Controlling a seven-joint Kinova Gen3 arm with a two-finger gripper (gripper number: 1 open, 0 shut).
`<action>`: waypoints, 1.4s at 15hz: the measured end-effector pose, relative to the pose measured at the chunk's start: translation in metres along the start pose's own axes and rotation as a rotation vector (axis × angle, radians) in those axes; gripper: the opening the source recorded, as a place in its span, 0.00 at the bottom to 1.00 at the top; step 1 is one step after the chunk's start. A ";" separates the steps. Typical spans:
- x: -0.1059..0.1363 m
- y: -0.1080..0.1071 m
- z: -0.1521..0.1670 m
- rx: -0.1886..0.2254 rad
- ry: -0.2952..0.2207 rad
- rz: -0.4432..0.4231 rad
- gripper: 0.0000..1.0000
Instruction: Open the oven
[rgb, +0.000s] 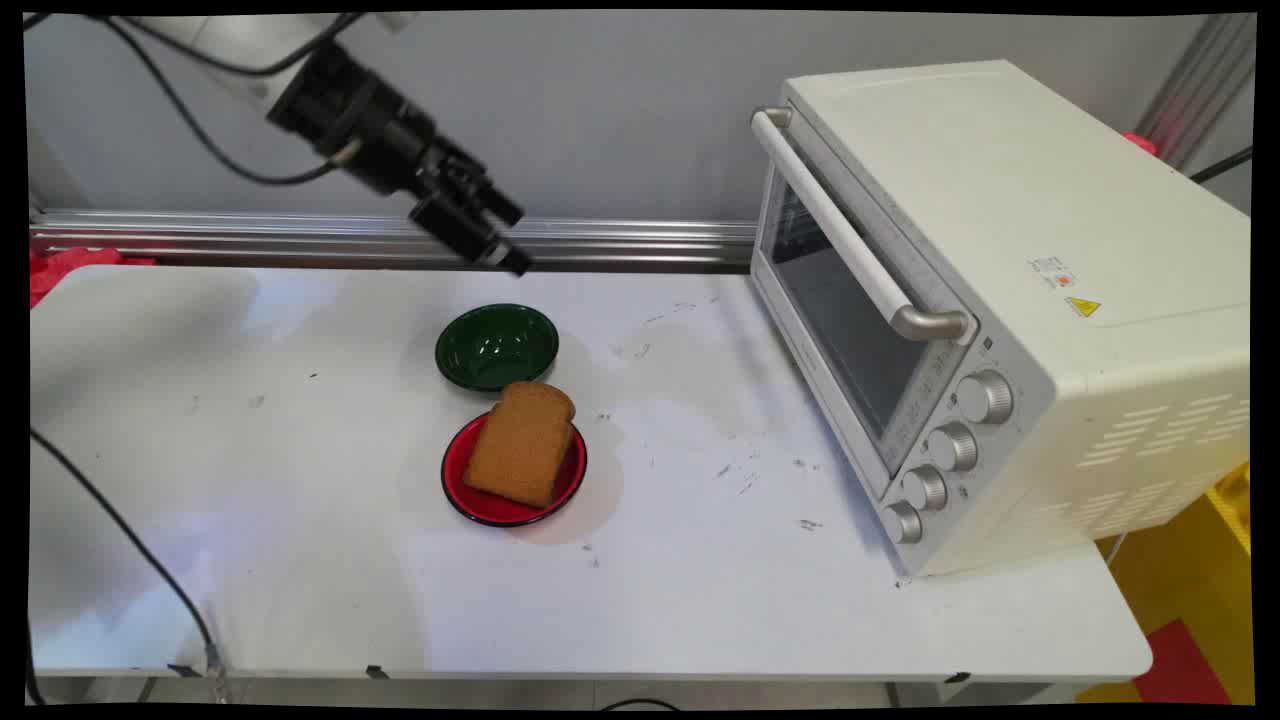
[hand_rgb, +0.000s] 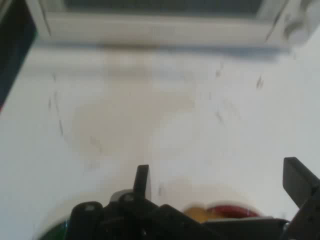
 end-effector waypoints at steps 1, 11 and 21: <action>0.008 0.001 0.001 -0.001 0.018 0.003 1.00; 0.062 0.004 0.013 -0.025 0.085 -0.003 1.00; 0.143 -0.003 0.074 -0.058 0.011 0.043 1.00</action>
